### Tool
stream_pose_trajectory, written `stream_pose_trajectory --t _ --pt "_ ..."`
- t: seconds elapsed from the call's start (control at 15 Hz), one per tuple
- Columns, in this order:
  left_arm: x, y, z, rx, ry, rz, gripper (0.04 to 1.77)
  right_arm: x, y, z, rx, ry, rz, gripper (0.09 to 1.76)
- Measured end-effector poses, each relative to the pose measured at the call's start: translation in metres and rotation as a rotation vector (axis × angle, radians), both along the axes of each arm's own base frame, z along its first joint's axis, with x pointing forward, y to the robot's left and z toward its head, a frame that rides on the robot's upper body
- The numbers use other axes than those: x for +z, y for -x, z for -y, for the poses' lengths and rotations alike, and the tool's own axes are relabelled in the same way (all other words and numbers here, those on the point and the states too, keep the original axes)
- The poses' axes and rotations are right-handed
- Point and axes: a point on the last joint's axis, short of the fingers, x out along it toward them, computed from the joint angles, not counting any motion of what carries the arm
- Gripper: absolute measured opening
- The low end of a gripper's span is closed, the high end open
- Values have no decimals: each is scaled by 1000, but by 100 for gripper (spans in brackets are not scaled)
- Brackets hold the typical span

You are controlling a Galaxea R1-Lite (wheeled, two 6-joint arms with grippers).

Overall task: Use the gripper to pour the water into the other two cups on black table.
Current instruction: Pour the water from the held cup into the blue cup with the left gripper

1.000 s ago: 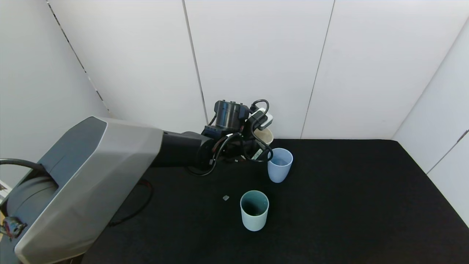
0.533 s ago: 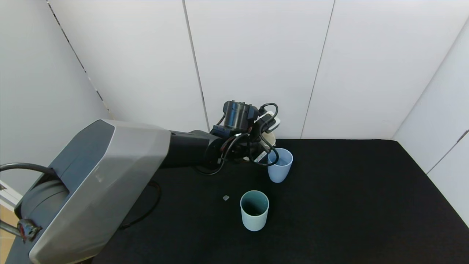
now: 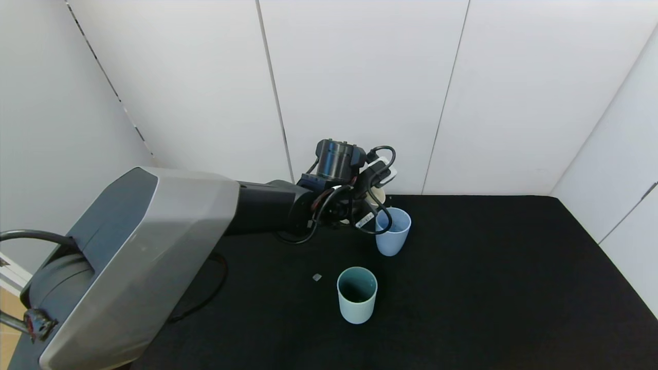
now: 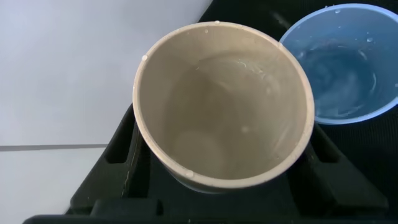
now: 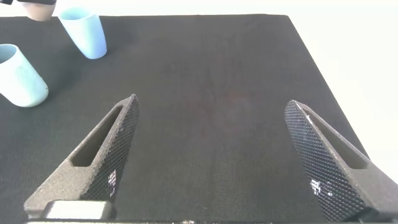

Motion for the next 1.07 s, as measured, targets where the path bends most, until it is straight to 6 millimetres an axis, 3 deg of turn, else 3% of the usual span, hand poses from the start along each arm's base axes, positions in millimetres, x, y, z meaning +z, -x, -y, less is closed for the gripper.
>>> stream_pose_trajectory --t 1.07 --pt "12 6 1 30 -124 87 123 0 0 0 0 0 0 171"
